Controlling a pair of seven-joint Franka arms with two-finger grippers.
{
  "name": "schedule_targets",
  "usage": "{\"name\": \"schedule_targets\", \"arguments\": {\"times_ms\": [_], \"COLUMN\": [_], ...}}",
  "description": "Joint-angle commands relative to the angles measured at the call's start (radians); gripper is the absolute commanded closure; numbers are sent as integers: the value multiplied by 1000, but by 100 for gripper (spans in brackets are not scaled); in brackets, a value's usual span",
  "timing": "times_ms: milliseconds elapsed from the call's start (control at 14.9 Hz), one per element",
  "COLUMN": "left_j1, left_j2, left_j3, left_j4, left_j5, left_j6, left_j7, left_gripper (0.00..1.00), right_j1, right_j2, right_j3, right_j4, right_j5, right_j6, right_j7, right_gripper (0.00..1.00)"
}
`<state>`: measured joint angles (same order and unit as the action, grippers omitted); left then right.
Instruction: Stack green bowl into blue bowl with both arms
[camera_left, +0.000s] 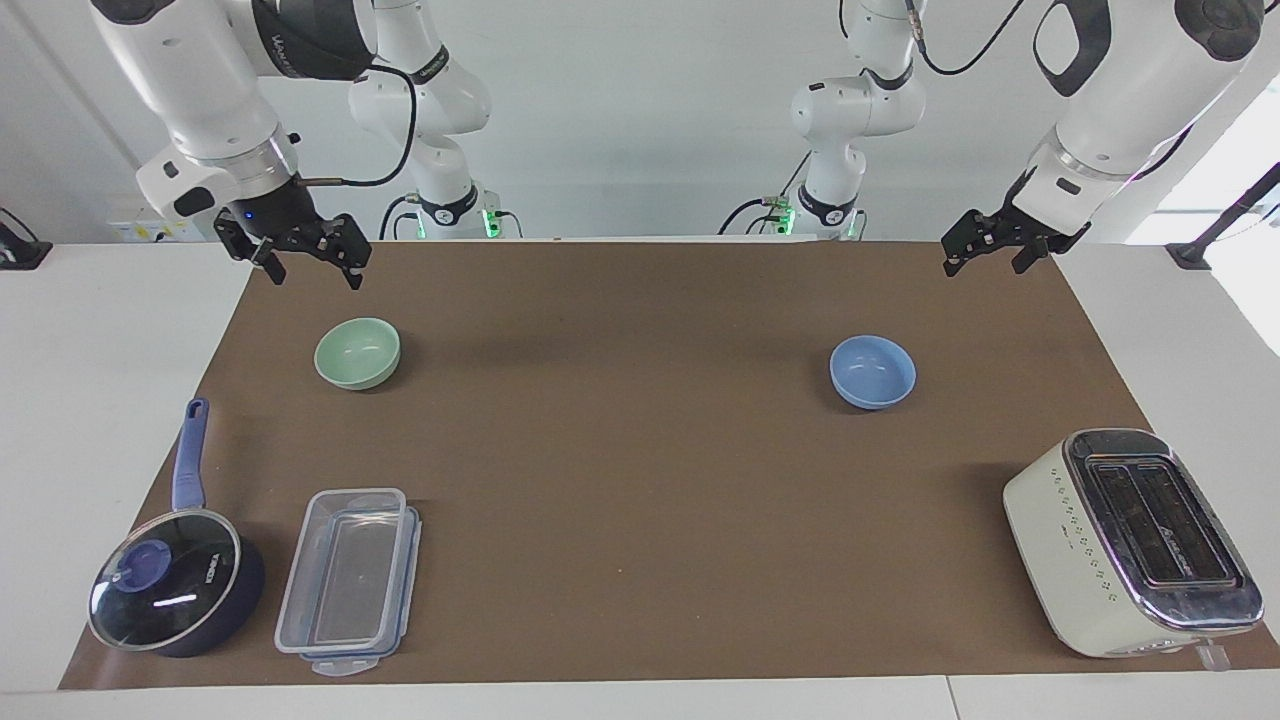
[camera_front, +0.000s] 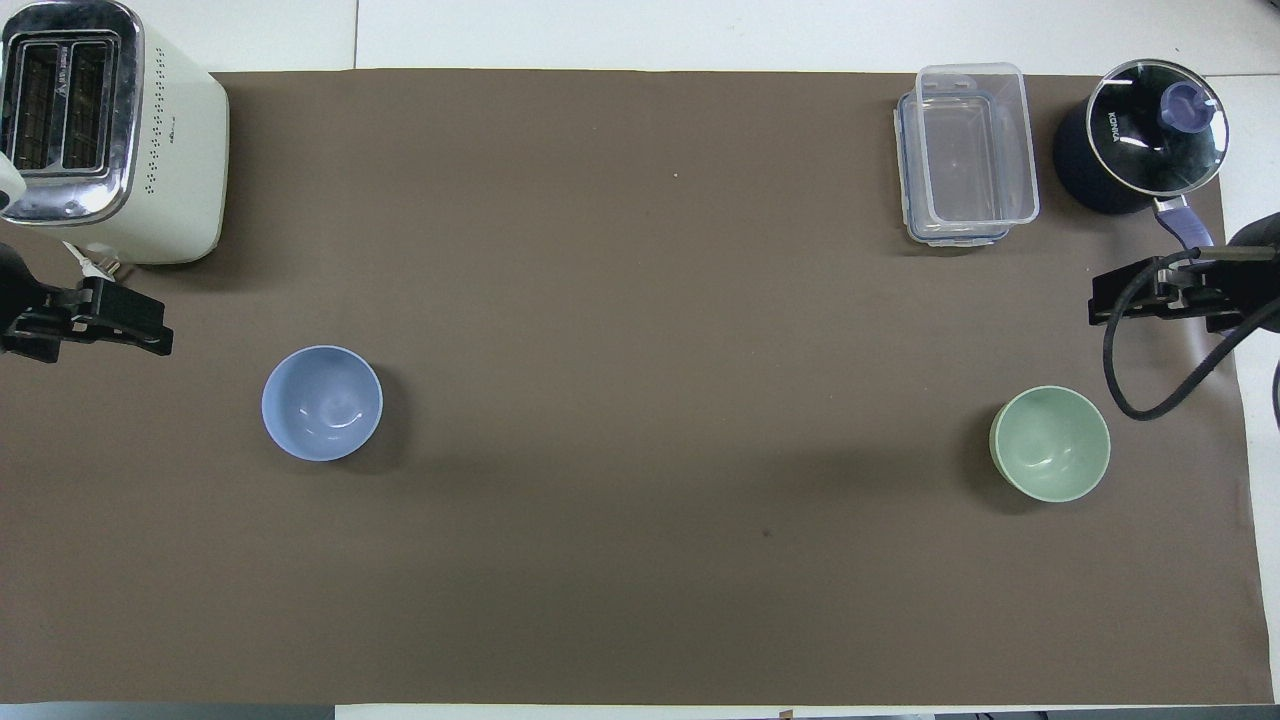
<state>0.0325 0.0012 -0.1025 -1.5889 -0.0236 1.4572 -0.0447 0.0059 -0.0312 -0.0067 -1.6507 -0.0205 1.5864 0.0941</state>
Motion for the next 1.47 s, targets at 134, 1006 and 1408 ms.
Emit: {"name": "schedule_targets", "arguments": {"times_ms": [134,1006,1408], "left_j1": [-5,-2,0], "left_j2": [-13,-78,-23], "left_j3": [1,3,4], "left_j4": [-5,-173,-514], "left_j5": [17,16,17], "left_j6": [8,182,578], "left_j7": [2,-4,116], "left_gripper": [0,0,0], "right_j1": [-24,-26,-113], "right_j2": [-6,-26,-154], "right_j3": [7,5,5], "right_j4": [3,-43,-343], "right_j5": [20,19,19], "right_j6": [-11,-6,208], "right_j7": [-7,-17,-98], "right_gripper": [0,0,0]}}
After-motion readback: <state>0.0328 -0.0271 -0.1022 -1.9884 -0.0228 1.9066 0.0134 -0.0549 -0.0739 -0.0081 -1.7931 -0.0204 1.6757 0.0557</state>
